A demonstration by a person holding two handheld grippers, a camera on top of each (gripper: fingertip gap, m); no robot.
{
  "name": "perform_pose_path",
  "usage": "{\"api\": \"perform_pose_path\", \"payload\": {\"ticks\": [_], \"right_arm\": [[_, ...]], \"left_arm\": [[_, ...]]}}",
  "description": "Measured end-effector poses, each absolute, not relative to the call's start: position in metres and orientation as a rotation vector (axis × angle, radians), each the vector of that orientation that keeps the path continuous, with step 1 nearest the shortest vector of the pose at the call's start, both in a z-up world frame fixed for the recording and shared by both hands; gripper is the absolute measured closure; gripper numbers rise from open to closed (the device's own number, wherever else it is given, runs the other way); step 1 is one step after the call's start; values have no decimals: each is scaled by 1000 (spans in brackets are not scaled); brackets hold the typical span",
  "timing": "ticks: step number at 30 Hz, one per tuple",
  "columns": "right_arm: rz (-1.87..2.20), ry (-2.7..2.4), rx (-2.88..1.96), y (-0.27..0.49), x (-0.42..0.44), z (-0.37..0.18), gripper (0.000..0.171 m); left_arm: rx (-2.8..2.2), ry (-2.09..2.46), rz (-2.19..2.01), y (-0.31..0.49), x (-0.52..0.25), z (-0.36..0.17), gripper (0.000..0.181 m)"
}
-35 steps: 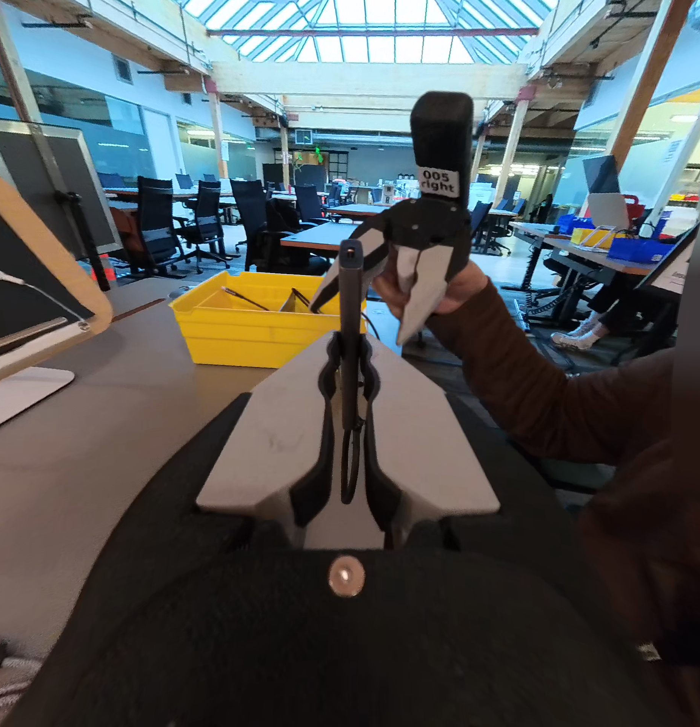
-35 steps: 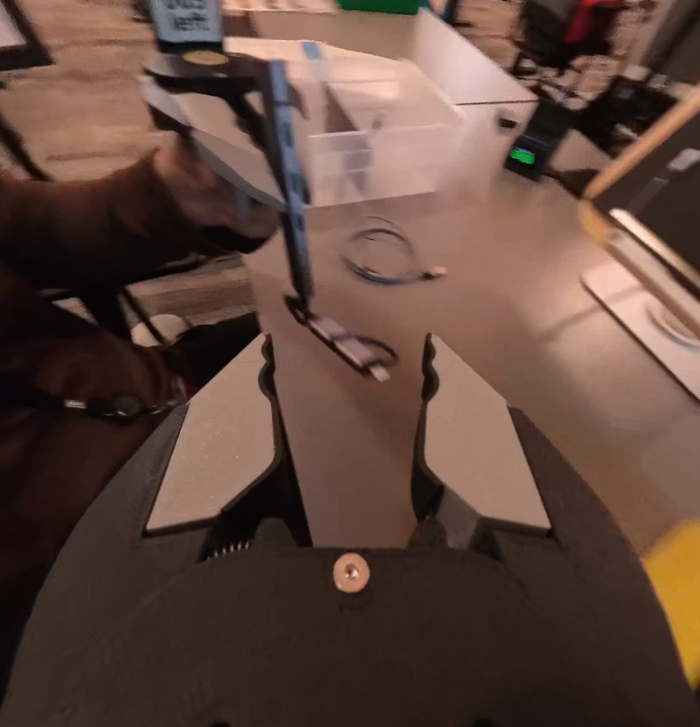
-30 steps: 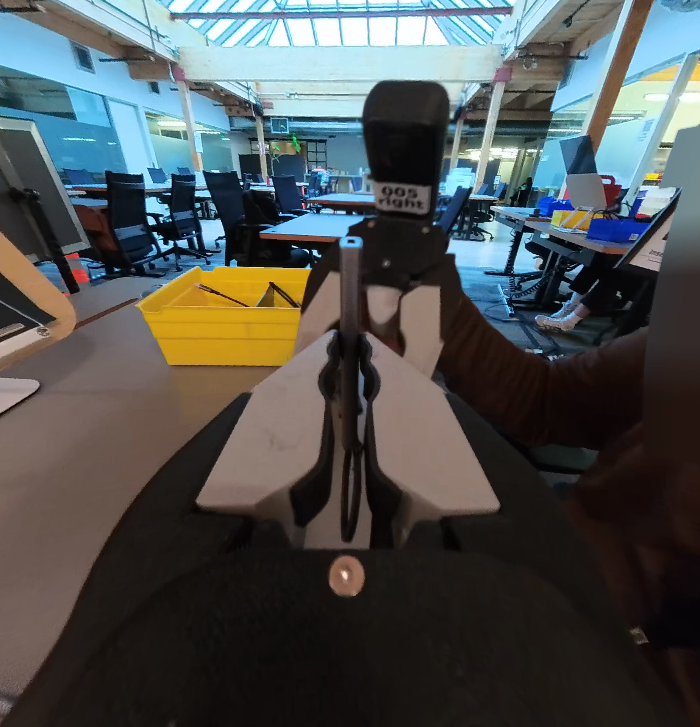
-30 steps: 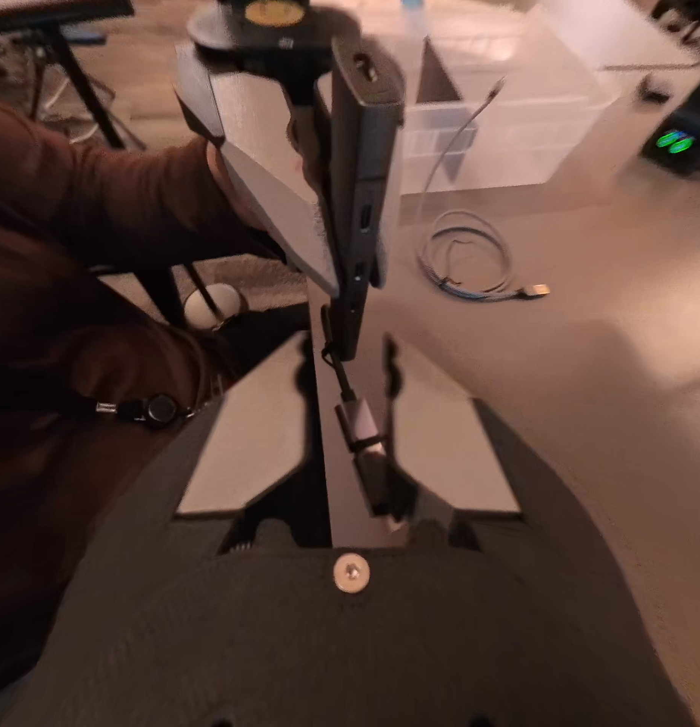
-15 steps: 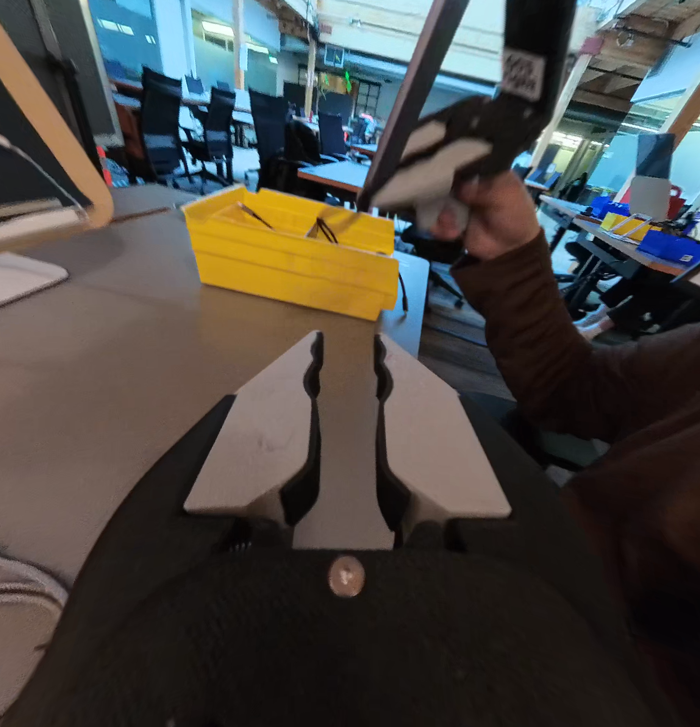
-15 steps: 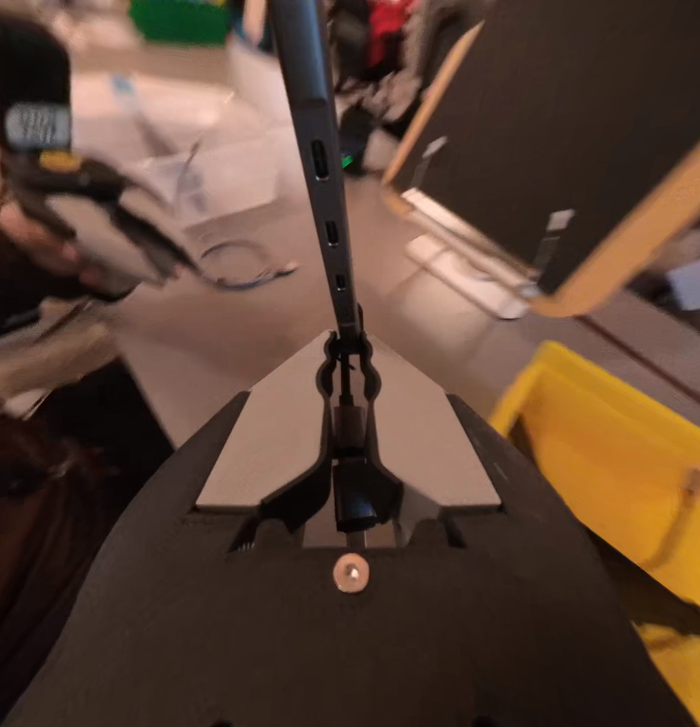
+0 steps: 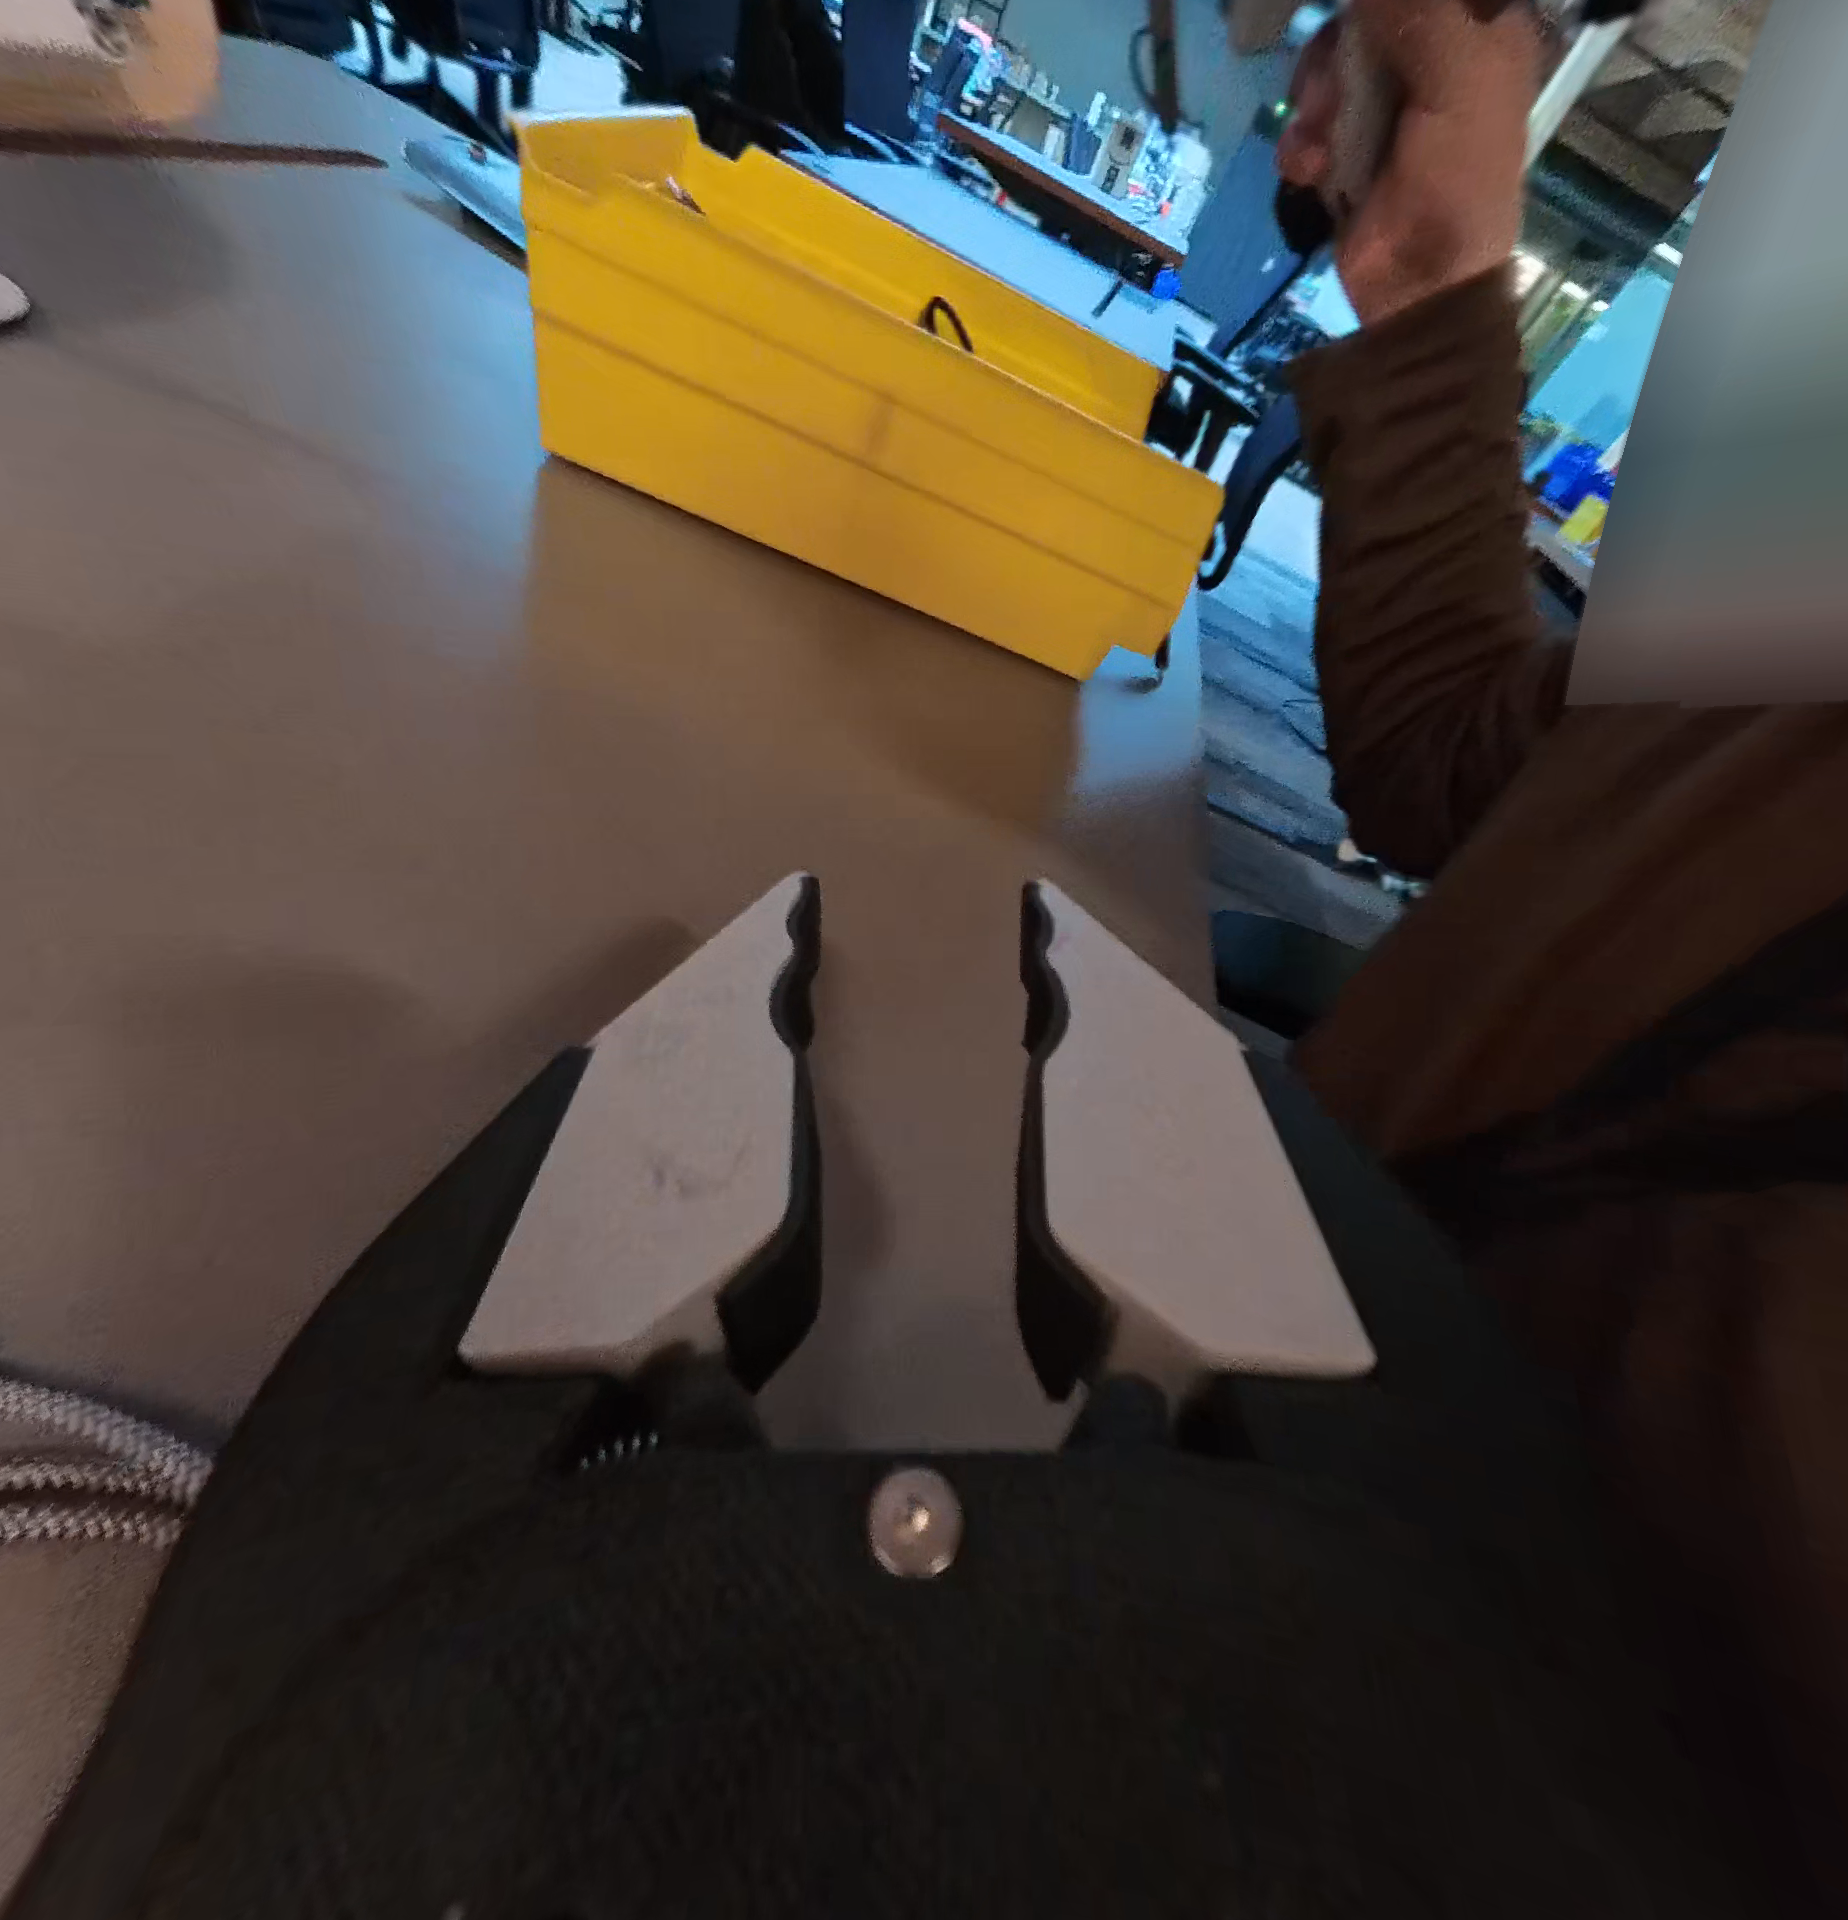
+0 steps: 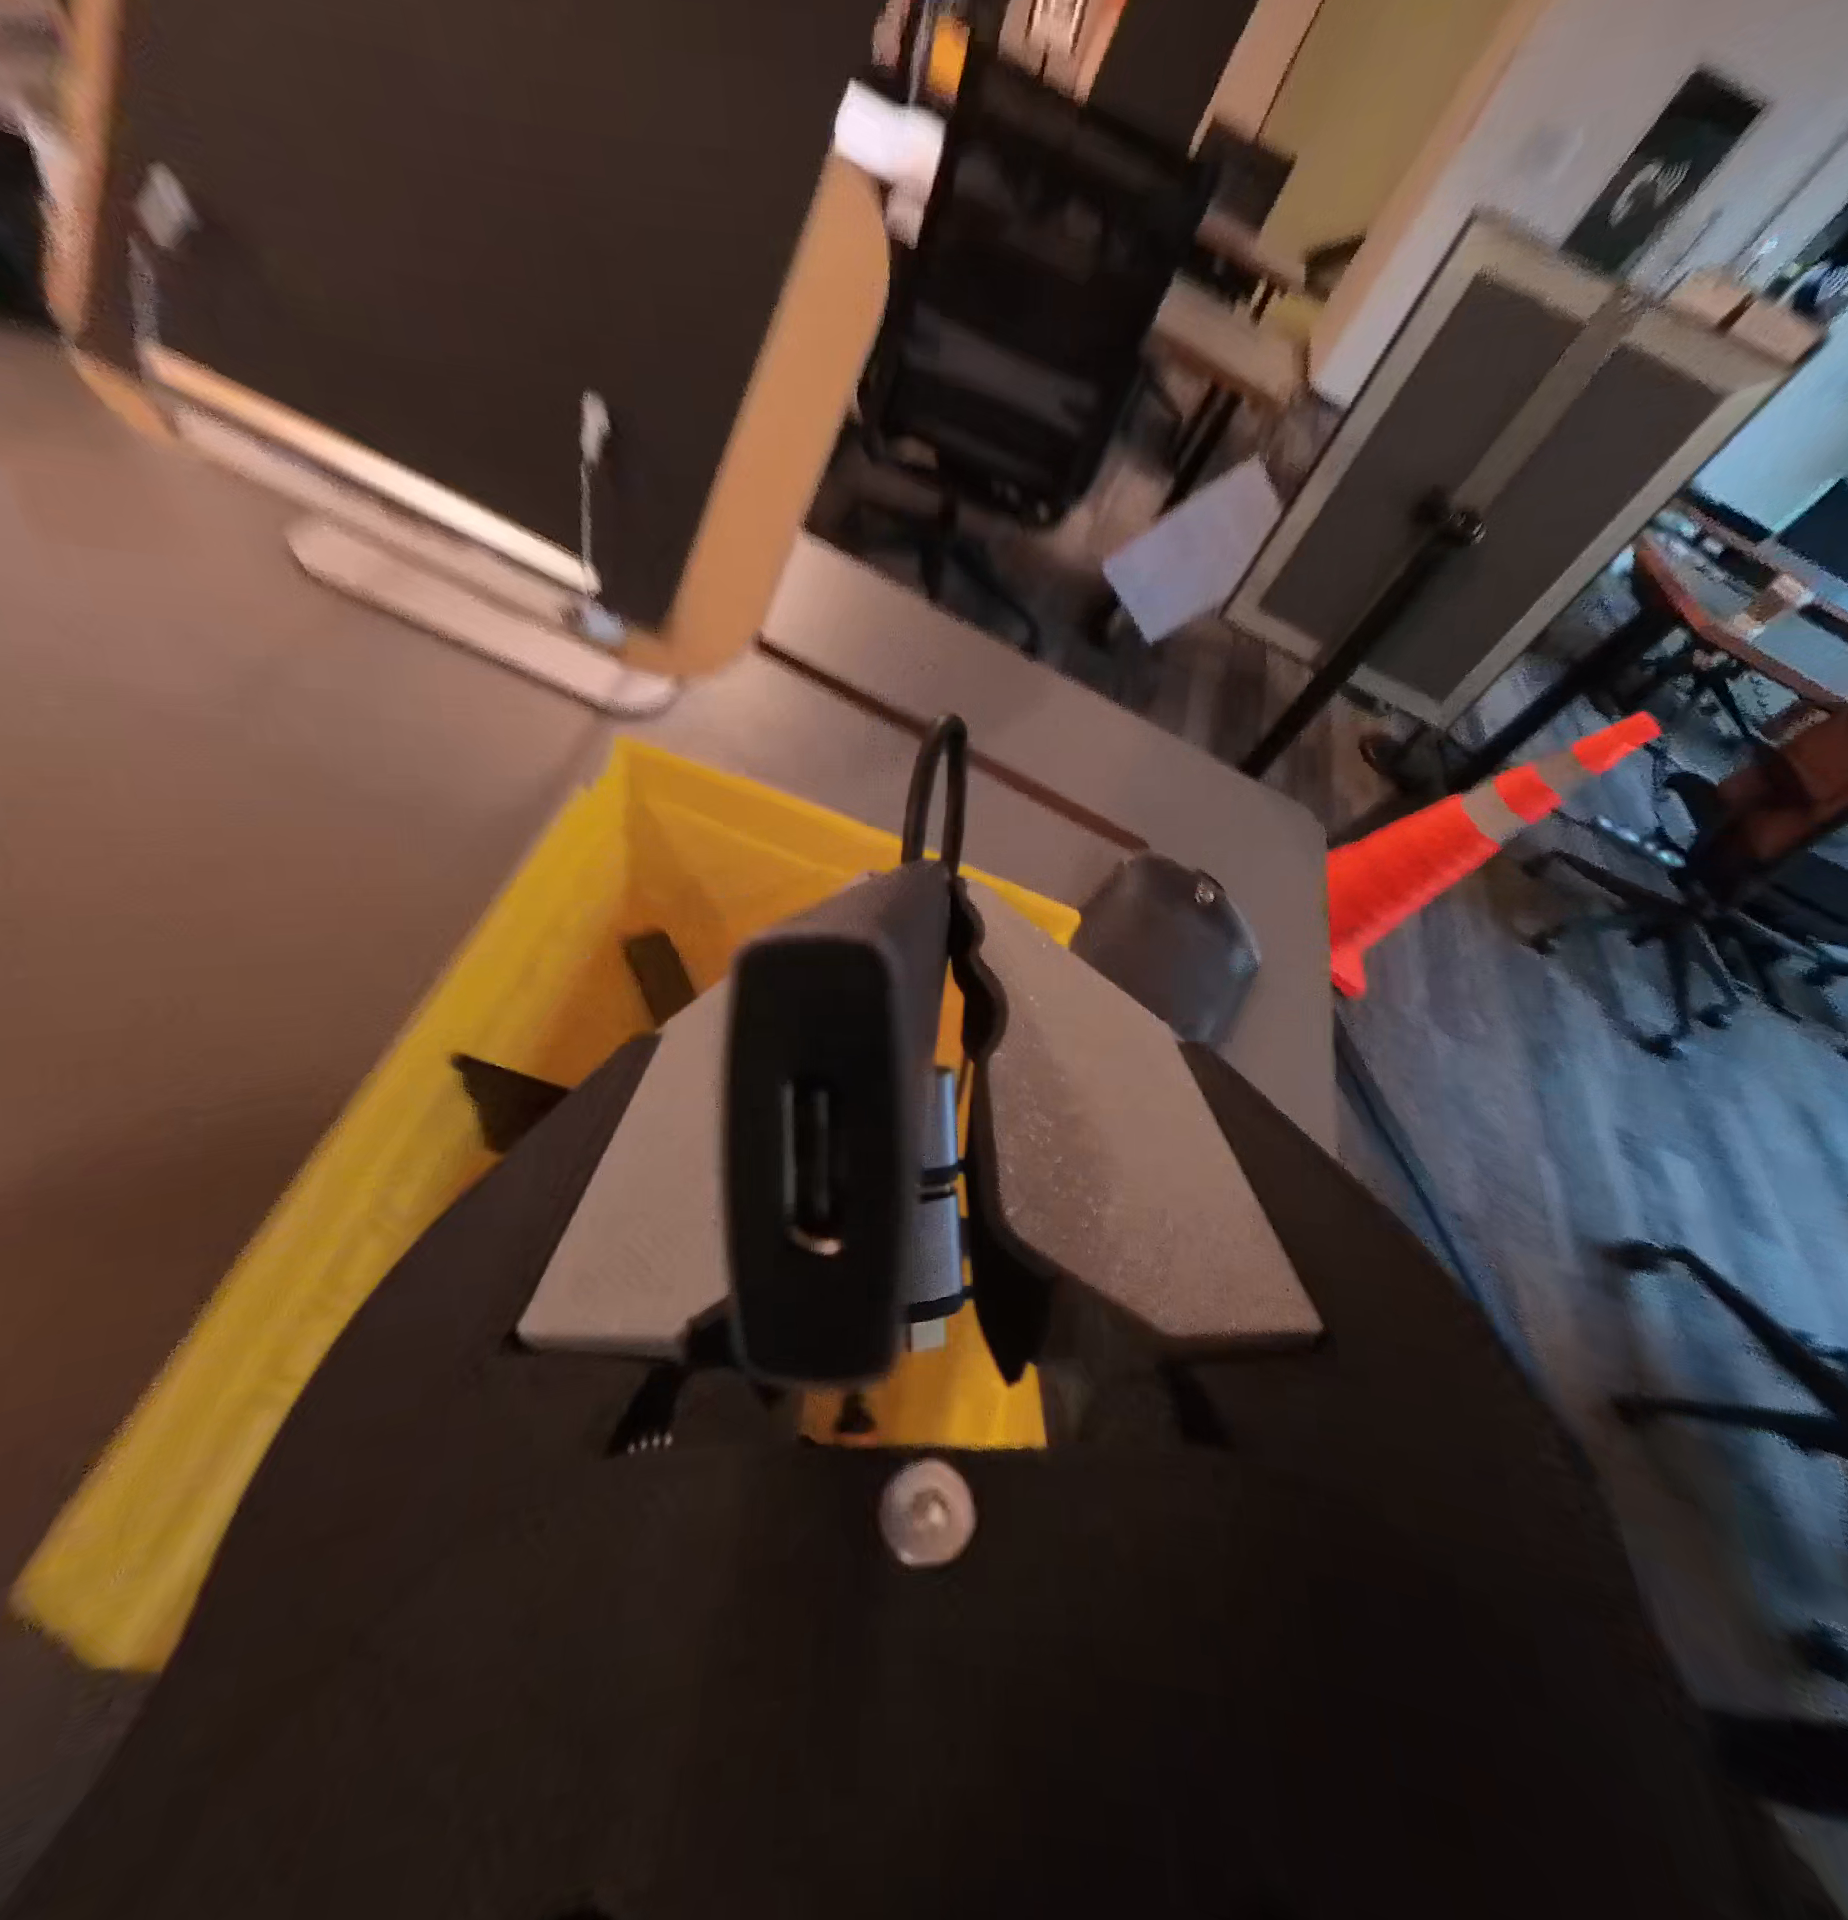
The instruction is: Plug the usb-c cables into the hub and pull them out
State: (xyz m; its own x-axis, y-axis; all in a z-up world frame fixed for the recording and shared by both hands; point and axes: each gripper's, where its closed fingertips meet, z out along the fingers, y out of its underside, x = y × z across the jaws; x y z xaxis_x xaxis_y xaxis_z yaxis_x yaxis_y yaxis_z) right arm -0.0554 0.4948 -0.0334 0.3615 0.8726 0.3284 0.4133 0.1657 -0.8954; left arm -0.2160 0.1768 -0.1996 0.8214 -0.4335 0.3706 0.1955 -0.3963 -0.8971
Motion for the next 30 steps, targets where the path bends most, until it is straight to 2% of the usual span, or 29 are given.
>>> {"api": "perform_pose_path", "payload": {"ticks": [4,5,7,10,12,14,17,20,22,24,26,30], "right_arm": [[236,-1629,-1639,514,-88,-103,163],[131,-1717,-1706,520,-89,-125,154],[-184,-1805,-1813,542,-77,-157,116],[-485,-1728,-1798,566,-64,-153,130],[-361,-1628,-1827,555,-69,-139,134],[-179,-1534,-1818,532,-80,-117,127],[202,-1502,-1677,467,-121,-85,116],[817,-1689,-1370,334,-186,-71,110],[1112,-1848,-1178,244,-216,-80,115],[1180,-2024,-1127,181,-241,-110,103],[1177,-2188,-1069,130,-264,-142,101],[1035,-2401,-1010,71,-307,-203,99]], "left_arm": [[-1855,165,-682,173,-220,-198,145],[-1855,160,-672,172,-222,-199,145],[-1869,133,-658,169,-226,-200,143],[-1898,86,-580,157,-238,-194,139],[-1905,73,-472,143,-250,-181,137],[-1918,59,-311,123,-271,-167,134],[-1897,-18,-154,82,-301,-137,134],[-1861,-54,2,37,-319,-103,133],[-1764,-50,95,13,-320,-69,137],[-1646,-34,143,-8,-312,-37,143],[-1597,-45,228,-25,-313,-22,150],[-1623,-79,328,-39,-325,-23,146]]}}
